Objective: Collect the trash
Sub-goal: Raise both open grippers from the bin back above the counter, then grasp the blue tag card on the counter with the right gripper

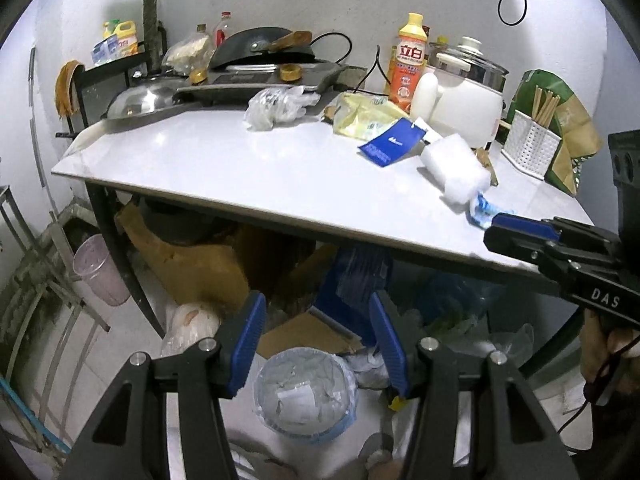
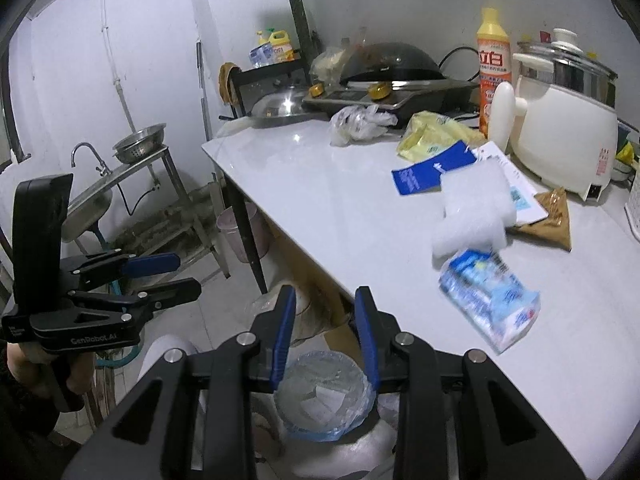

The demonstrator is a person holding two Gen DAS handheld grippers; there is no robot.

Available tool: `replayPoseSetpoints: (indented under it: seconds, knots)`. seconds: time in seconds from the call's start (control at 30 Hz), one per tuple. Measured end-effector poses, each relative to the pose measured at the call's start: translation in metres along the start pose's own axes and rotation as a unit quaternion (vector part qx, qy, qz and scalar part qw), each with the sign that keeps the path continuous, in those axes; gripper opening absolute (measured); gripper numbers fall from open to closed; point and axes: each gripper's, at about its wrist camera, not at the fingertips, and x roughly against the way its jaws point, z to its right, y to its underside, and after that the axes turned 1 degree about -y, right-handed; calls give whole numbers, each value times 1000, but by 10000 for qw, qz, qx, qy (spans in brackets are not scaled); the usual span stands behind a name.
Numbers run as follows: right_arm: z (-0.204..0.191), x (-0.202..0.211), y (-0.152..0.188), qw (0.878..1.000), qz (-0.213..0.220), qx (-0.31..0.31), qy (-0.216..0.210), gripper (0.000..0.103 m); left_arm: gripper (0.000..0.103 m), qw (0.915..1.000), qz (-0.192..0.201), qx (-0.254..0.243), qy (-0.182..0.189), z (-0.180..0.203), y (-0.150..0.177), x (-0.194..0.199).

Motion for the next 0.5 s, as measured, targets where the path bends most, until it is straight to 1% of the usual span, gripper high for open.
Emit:
replayPoseSetpoints:
  seconds: [0.5]
  knots:
    - [27, -3, -41, 9998, 186, 51, 79, 28, 54, 9994, 207, -284, 13, 10, -47, -11]
